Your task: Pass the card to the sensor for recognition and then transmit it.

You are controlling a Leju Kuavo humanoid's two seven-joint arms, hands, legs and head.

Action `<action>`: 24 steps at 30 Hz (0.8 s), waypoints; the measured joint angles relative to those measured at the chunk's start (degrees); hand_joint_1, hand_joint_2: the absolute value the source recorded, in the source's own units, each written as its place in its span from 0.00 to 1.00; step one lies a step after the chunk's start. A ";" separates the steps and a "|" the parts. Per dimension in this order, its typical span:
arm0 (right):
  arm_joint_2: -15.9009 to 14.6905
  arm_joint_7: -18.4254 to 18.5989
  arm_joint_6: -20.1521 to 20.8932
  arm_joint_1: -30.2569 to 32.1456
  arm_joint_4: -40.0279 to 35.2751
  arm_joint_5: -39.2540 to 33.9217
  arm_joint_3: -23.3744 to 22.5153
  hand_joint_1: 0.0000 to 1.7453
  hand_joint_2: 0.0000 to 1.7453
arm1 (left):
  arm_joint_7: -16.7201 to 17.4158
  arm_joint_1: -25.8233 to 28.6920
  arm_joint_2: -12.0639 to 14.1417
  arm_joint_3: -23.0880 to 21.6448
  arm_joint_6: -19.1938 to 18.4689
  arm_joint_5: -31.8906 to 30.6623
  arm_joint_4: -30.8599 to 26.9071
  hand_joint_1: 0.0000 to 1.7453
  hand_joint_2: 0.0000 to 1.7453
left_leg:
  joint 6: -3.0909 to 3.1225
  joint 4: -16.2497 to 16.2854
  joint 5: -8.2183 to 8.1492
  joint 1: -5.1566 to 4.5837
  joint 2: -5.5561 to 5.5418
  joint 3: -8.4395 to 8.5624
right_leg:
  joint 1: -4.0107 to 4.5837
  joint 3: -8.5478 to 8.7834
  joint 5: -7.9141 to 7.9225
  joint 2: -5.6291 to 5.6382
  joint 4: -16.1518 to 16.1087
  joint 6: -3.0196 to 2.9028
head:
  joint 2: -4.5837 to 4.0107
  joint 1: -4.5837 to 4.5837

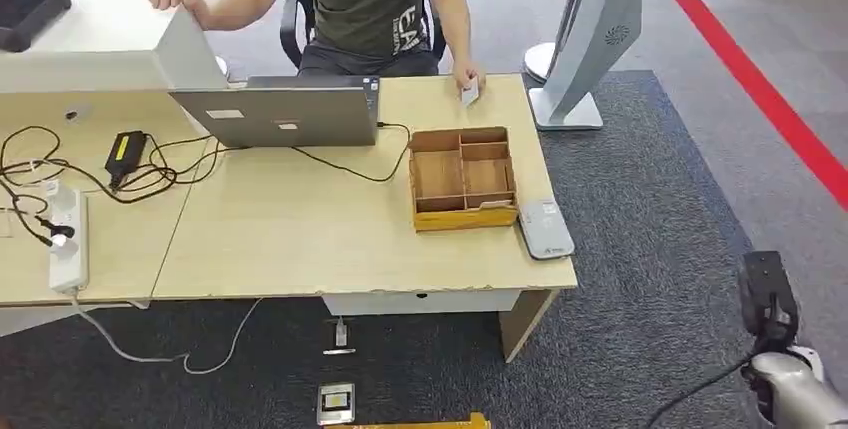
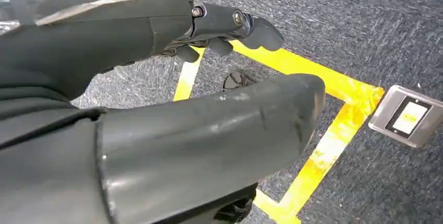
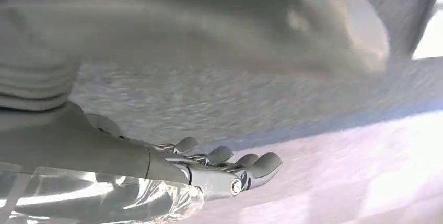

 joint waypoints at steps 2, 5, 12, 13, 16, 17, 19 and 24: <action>-0.06 1.75 1.29 -0.10 -3.52 4.41 -2.62 0.00 1.00 | 0.00 -0.05 0.00 -0.11 -0.24 -0.13 0.00 0.00 0.00 | -0.03 0.00 0.02 0.01 -0.01 -0.02 | 0.01 0.00 0.00 -0.02 0.01 0.00 | 0.00 -0.04; 0.37 4.33 3.13 -0.66 -8.87 11.80 -5.96 0.00 1.00 | 0.00 -0.05 0.00 -0.33 -0.44 -0.44 0.00 0.00 0.00 | -0.08 -0.01 0.06 0.02 -0.04 -0.04 | 0.02 -0.03 0.01 -0.06 0.07 -0.02 | 0.00 -0.04; 2.98 7.17 7.02 -4.93 -18.09 23.12 -9.21 0.00 1.00 | -0.17 -0.14 0.00 -0.79 -1.62 -1.36 0.00 0.00 0.00 | -0.11 -0.01 0.10 0.01 -0.02 -0.04 | 0.02 -0.11 0.05 -0.05 0.14 -0.09 | 0.00 -0.04; 3.46 7.33 7.28 -5.64 -18.90 24.21 -9.27 0.00 1.00 | -0.15 -0.19 0.00 -0.85 -1.57 -1.51 0.00 0.00 0.00 | -0.12 -0.01 0.11 0.02 0.00 -0.04 | 0.02 -0.10 0.06 -0.05 0.14 -0.10 | 0.00 -0.06; 5.31 8.07 7.65 -8.20 -21.23 28.69 -9.27 0.00 1.00 | -0.07 -0.21 0.00 -1.20 -1.44 -1.53 0.00 0.00 0.00 | -0.12 -0.01 0.14 0.02 -0.04 -0.03 | 0.02 -0.15 0.06 -0.06 0.16 -0.10 | 0.00 -0.04; 5.93 8.44 7.65 -9.01 -21.74 29.85 -9.21 0.00 1.00 | -0.07 -0.20 0.00 -1.27 -1.44 -1.53 0.00 0.00 0.00 | -0.12 0.00 0.15 0.02 -0.04 -0.03 | 0.02 -0.17 0.06 -0.06 0.16 -0.10 | 0.00 -0.02; 7.24 9.54 7.30 -10.42 -22.74 32.84 -9.06 0.00 1.00 | -0.04 -0.22 0.00 -1.33 -1.44 -1.51 0.00 0.00 0.00 | -0.12 -0.01 0.15 0.02 -0.03 -0.05 | 0.02 -0.16 0.06 -0.06 0.18 -0.10 | 0.00 -0.02; 10.80 16.42 5.09 -14.40 -23.66 53.08 -7.63 0.00 1.00 | -0.15 -0.22 -0.09 -1.33 -1.40 -1.07 0.00 0.00 0.00 | -0.13 -0.01 0.16 0.02 0.01 -0.08 | 0.02 -0.26 0.07 -0.05 0.21 -0.12 | 0.00 -0.04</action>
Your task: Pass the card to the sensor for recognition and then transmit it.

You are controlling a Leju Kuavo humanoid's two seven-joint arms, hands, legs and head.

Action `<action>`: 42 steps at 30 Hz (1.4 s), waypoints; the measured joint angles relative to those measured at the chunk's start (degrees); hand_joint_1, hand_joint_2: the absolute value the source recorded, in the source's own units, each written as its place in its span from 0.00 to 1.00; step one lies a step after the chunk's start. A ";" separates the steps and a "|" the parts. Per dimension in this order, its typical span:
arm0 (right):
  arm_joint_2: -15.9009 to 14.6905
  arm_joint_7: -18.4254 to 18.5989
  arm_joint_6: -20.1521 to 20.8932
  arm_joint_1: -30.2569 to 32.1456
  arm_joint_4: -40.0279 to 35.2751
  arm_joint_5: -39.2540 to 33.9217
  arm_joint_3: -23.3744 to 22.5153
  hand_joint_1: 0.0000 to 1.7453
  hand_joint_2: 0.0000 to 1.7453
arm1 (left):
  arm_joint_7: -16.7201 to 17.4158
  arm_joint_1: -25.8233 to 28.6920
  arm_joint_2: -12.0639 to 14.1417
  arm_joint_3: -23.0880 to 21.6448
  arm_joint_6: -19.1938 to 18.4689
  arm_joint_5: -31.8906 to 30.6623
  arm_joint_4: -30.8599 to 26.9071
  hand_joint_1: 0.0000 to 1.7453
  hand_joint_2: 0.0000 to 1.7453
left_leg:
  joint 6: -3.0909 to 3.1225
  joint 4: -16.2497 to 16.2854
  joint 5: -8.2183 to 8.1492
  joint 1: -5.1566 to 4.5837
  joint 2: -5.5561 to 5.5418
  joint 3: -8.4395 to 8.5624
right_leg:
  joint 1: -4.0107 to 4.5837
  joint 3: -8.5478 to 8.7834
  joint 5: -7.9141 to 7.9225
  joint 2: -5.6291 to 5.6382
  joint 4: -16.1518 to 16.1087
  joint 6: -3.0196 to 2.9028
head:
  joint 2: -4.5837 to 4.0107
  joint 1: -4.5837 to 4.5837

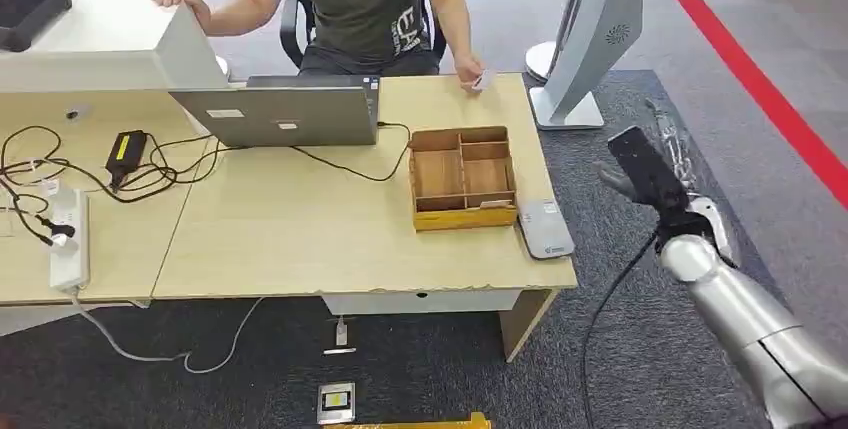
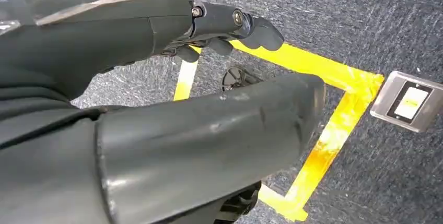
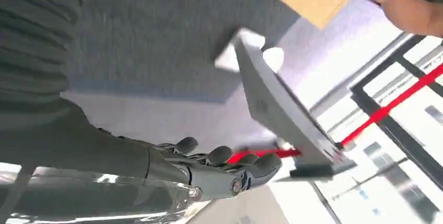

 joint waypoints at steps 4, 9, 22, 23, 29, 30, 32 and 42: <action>3.23 6.06 0.57 -3.06 0.31 20.45 1.98 0.00 1.00 | 0.00 -0.03 -0.07 0.00 -0.22 -0.37 0.00 0.00 0.00 | -0.04 0.00 0.03 0.00 -0.04 -0.06 | 0.00 -0.08 0.00 -0.01 0.01 0.00 | 0.00 0.00; 5.59 10.16 2.67 -5.68 1.53 36.87 4.46 0.00 1.00 | -0.22 -0.02 -0.09 -0.09 -0.94 -1.12 0.02 0.00 0.00 | -0.04 0.01 0.03 0.02 -0.06 -0.09 | 0.01 -0.09 0.00 -0.02 0.01 -0.01 | 0.00 0.00; 8.24 9.57 3.04 -8.03 5.66 38.25 7.71 0.00 1.00 | 1.46 0.07 -0.09 -0.37 -1.29 -0.98 0.09 0.00 0.00 | -0.04 0.01 0.03 0.03 -0.05 -0.11 | 0.01 -0.13 0.00 -0.02 0.00 -0.01 | 0.00 0.00; 8.34 9.57 3.13 -8.03 5.84 38.18 7.91 0.00 1.00 | 1.97 0.08 -0.09 -0.37 -1.29 -0.98 0.11 0.00 0.00 | -0.04 0.01 0.03 0.03 -0.05 -0.11 | 0.02 -0.13 0.00 -0.02 0.00 -0.01 | 0.00 0.02; 8.80 9.15 3.52 -7.98 6.71 34.79 8.19 1.00 1.00 | 2.14 0.12 -0.09 -0.39 -1.27 -1.09 0.15 0.00 0.00 | -0.04 0.01 0.03 0.03 -0.04 -0.11 | 0.01 -0.14 0.01 -0.02 0.00 -0.02 | 0.00 0.00; 8.80 9.59 3.47 -7.93 6.78 34.77 8.26 1.00 1.00 | 2.14 0.12 -0.09 -0.42 -1.27 -1.25 0.15 0.00 0.00 | -0.04 0.01 0.03 0.03 -0.04 -0.10 | 0.01 -0.14 0.01 -0.02 0.00 -0.02 | 0.00 0.02; 8.78 10.31 3.35 -7.78 6.88 34.27 8.33 1.00 1.00 | 2.14 0.12 -0.09 -0.50 -1.27 -1.68 0.17 0.00 0.00 | -0.04 0.01 0.03 0.03 -0.04 -0.10 | 0.01 -0.14 0.01 -0.02 -0.01 -0.02 | 0.00 0.02; 7.38 11.84 3.54 -5.21 5.46 33.13 8.06 1.00 1.00 | 1.75 0.13 -0.48 -1.71 -0.81 -2.93 0.17 0.00 0.00 | -0.04 0.02 0.03 0.02 -0.03 -0.11 | 0.01 -0.16 0.01 -0.01 -0.01 -0.02 | 0.00 0.02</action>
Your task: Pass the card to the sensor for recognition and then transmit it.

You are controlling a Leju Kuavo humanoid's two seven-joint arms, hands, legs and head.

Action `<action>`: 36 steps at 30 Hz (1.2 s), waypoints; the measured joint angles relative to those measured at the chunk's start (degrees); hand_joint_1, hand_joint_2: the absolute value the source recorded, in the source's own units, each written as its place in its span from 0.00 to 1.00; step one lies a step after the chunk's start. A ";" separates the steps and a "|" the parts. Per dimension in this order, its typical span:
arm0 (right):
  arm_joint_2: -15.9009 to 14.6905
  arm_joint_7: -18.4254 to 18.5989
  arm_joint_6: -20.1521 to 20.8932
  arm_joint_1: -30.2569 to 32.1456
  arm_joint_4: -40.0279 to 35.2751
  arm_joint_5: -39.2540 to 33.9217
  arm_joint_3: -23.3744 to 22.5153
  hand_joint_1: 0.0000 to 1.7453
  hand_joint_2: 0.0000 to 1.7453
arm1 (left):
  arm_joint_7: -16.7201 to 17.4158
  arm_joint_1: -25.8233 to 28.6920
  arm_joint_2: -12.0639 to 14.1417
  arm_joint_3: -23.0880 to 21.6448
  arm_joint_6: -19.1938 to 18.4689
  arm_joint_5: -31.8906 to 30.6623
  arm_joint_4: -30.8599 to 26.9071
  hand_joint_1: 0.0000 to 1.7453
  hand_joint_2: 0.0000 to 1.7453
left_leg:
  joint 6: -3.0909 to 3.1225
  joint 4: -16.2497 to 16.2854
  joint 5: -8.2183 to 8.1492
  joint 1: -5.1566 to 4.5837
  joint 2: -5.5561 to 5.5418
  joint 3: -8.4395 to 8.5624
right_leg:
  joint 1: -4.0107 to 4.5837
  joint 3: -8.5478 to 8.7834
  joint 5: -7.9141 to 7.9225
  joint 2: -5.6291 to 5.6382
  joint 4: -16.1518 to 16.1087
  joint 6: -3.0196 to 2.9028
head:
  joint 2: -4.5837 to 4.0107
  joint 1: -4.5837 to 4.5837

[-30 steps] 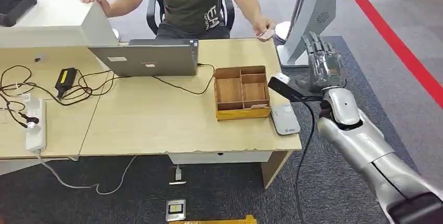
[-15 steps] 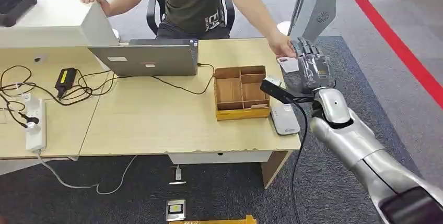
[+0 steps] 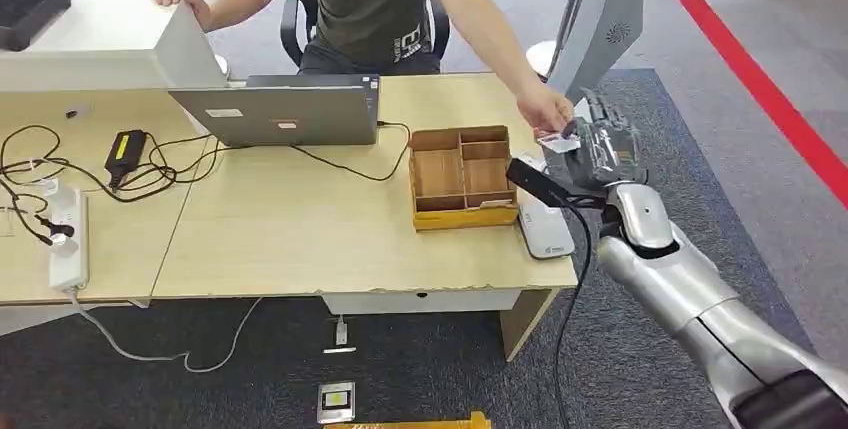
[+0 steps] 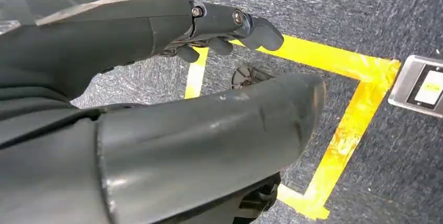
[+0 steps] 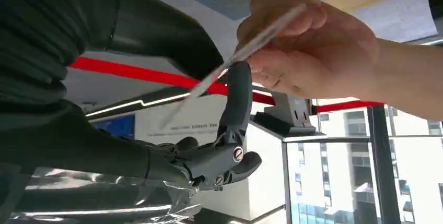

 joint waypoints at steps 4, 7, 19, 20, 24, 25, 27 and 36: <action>-0.15 -0.04 -0.09 0.81 -1.04 0.17 0.00 1.00 1.00 | 0.00 -0.01 0.00 -0.07 -0.07 0.17 0.00 0.00 0.00 | 0.00 0.00 0.00 0.01 -0.01 0.00 | 0.01 -0.01 0.00 0.00 0.00 0.00 | 0.00 -0.02; -0.17 -0.22 -0.22 1.09 -1.35 0.04 -0.02 1.00 1.00 | 0.04 0.00 0.00 -0.09 0.02 0.35 0.00 0.00 0.00 | 0.00 0.00 0.00 0.01 0.00 0.00 | 0.01 -0.01 0.00 0.00 0.01 0.00 | 0.00 -0.02; -0.61 -0.55 -0.09 2.99 -1.62 -0.26 -0.22 1.00 1.00 | 0.50 0.01 0.02 -0.07 0.09 0.87 0.00 0.00 0.00 | 0.00 0.00 0.00 0.00 0.01 0.00 | 0.00 0.00 0.00 0.00 0.00 0.00 | 0.00 0.00; -0.61 -0.55 -0.02 3.16 -1.57 -0.28 -0.22 1.00 1.00 | 0.85 0.00 0.02 -0.07 0.09 0.79 0.00 0.00 0.00 | 0.00 0.00 0.00 0.00 0.01 0.00 | 0.00 0.00 0.00 0.00 0.00 0.00 | 0.00 0.00; -0.61 -1.02 -0.04 3.61 -1.34 -0.70 -0.28 1.00 1.00 | 1.29 0.00 0.02 -0.07 0.09 0.68 0.00 0.00 0.00 | 0.00 0.00 0.00 0.01 0.01 0.00 | 0.01 -0.01 0.00 0.01 0.00 -0.01 | 0.00 0.00; -0.61 -1.22 -0.07 3.66 -1.13 -0.85 -0.33 1.00 1.00 | 1.29 0.00 0.02 -0.07 0.09 0.65 0.00 0.00 0.00 | 0.00 0.00 0.00 0.01 0.01 0.00 | 0.01 -0.01 0.00 0.01 0.01 -0.01 | 0.00 0.00; -0.55 -1.77 -0.22 3.77 -0.46 -1.46 -0.50 1.00 1.00 | 1.27 0.00 0.02 -0.07 0.09 0.66 0.00 0.00 0.00 | 0.00 0.00 0.00 0.01 0.01 0.00 | 0.01 -0.01 0.00 0.01 0.01 -0.01 | 0.00 -0.02; 0.81 -3.39 -0.61 4.48 5.00 -3.74 -0.18 1.00 1.00 | 1.35 -0.02 0.02 -0.07 0.09 0.18 0.00 0.00 0.00 | 0.00 0.00 0.00 0.01 0.00 -0.02 | 0.00 -0.01 0.00 0.00 0.01 -0.01 | 0.00 0.00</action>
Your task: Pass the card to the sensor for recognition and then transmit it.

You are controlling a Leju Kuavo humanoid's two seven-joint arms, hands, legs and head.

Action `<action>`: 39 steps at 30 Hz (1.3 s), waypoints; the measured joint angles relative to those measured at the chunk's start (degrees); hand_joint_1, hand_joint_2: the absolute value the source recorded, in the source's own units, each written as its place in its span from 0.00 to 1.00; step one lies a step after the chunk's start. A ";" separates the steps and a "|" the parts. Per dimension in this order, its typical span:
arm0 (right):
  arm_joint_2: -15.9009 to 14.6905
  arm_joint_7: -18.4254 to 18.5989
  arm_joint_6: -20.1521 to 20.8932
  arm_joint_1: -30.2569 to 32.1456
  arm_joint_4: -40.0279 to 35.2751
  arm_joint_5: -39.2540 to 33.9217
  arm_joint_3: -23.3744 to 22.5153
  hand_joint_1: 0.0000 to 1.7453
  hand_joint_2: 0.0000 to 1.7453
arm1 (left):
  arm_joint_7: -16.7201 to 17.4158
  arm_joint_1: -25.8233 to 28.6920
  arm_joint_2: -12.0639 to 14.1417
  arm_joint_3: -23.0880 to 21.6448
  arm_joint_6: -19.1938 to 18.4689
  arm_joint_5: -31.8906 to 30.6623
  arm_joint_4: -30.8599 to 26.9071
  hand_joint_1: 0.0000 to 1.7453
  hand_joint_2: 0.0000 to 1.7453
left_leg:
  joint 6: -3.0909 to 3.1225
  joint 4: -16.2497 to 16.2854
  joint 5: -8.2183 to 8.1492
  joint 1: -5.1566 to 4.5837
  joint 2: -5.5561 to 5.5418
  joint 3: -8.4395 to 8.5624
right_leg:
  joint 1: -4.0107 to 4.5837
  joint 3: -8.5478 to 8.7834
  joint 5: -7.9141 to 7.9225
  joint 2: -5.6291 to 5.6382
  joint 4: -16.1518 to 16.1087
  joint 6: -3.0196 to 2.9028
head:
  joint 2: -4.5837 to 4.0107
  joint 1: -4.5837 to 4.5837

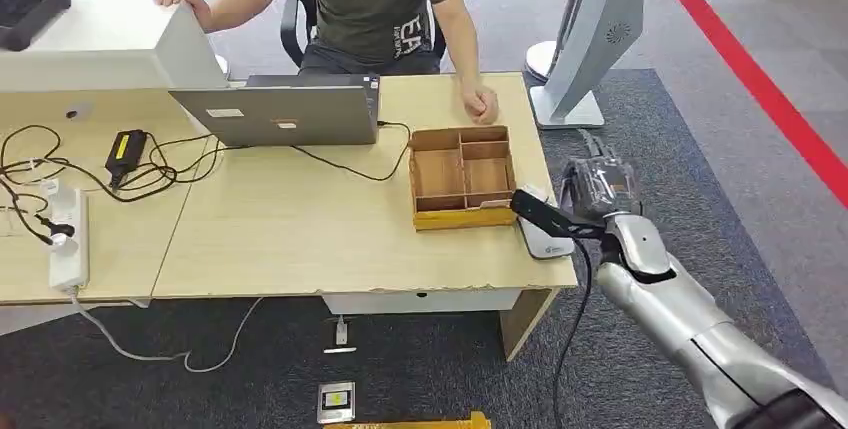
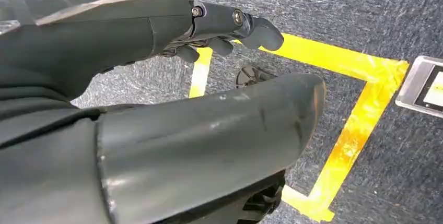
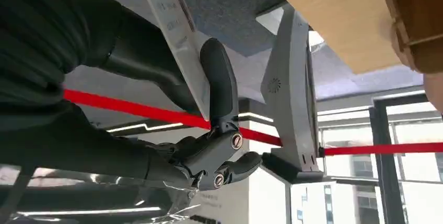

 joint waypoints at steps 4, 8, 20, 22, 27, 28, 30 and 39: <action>0.74 -0.07 -0.35 0.12 1.80 -0.15 0.29 1.00 1.00 | 0.00 -0.01 0.00 -0.02 0.02 -0.02 0.00 0.00 0.00 | 0.00 0.00 0.00 0.00 -0.02 0.00 | 0.00 0.00 0.00 0.00 0.00 0.00 | 0.00 0.00; 1.55 -0.09 -0.22 0.12 3.56 -0.33 0.52 1.00 1.00 | 0.05 -0.03 0.00 -0.02 0.09 -0.02 0.00 0.00 0.00 | 0.00 0.00 0.00 0.01 0.00 0.00 | 0.01 0.00 0.00 0.00 0.01 0.00 | 0.00 0.00; 5.68 -0.87 0.50 -0.12 8.96 0.02 1.36 1.00 1.00 | 0.99 -0.03 -0.02 -0.02 0.35 0.00 0.00 0.00 0.00 | 0.00 0.00 0.00 0.02 -0.01 -0.01 | 0.02 0.00 0.00 0.00 0.01 -0.01 | 0.00 0.00; 6.14 -0.90 0.50 -0.14 9.57 0.04 1.60 1.00 1.00 | 0.99 -0.03 -0.02 -0.02 0.35 0.00 0.00 0.00 0.00 | 0.00 0.00 0.00 0.02 -0.01 -0.01 | 0.02 0.00 0.00 0.00 0.01 -0.01 | 0.00 0.00; 7.04 -1.77 0.50 -0.10 10.67 -0.39 1.77 1.00 1.00 | 1.01 -0.03 -0.04 -0.02 0.48 0.15 0.00 0.00 0.00 | 0.00 0.00 0.00 0.02 0.00 0.00 | 0.02 -0.01 0.00 0.00 0.00 -0.01 | 0.00 0.00; 7.32 -1.97 0.42 -0.07 10.95 -0.68 1.82 1.00 1.00 | 1.01 -0.03 -0.04 -0.02 0.48 0.15 0.00 0.00 0.00 | 0.00 0.00 0.00 0.02 0.01 0.00 | 0.02 -0.01 0.00 0.00 0.00 -0.01 | 0.00 0.00; 7.89 -2.36 0.20 0.18 11.43 -1.42 1.88 1.00 1.00 | 1.01 -0.04 -0.11 -0.02 0.55 0.26 0.00 0.00 0.00 | 0.00 0.00 0.00 0.02 0.00 0.00 | 0.02 -0.01 0.00 0.00 0.00 -0.01 | 0.00 0.00; 9.46 -2.67 -0.33 0.94 13.75 -1.90 1.92 1.00 1.00 | 1.07 -0.02 -0.39 -0.02 1.01 0.76 0.00 0.00 0.00 | 0.00 0.00 0.00 0.02 0.01 0.00 | 0.02 -0.03 0.00 0.00 0.00 -0.01 | 0.00 0.00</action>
